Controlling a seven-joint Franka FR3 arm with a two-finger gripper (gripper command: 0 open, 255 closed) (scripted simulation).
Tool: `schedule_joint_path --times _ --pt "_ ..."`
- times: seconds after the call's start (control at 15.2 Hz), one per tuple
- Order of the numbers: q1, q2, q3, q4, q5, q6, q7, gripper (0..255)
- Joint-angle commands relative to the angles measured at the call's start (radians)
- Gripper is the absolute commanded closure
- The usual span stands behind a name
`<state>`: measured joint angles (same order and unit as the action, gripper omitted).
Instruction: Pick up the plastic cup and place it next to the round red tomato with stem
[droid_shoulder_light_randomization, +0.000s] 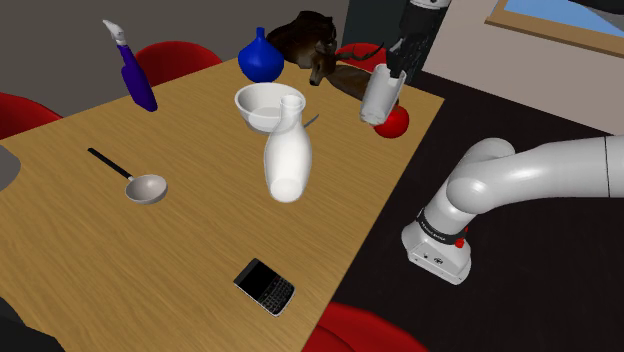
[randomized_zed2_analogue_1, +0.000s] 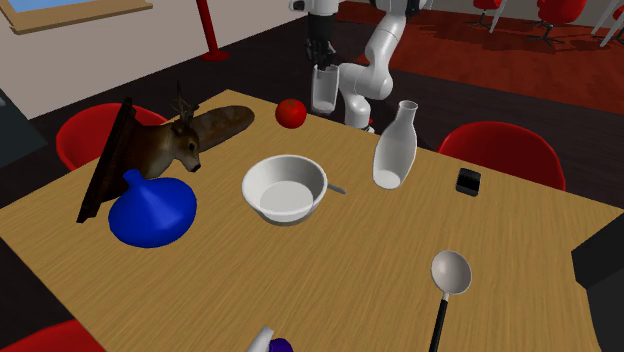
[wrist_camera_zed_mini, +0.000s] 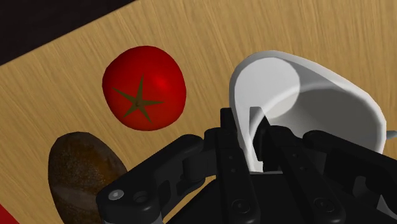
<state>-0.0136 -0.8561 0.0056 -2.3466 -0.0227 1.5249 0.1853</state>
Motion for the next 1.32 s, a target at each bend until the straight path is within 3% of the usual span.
schedule_joint_path --times 0.0,1.25 --pt "-0.001 -0.013 -0.003 -0.036 -0.002 0.024 -0.002 255" --pt "0.0 -0.066 -0.004 -0.325 -0.003 0.259 0.004 255"
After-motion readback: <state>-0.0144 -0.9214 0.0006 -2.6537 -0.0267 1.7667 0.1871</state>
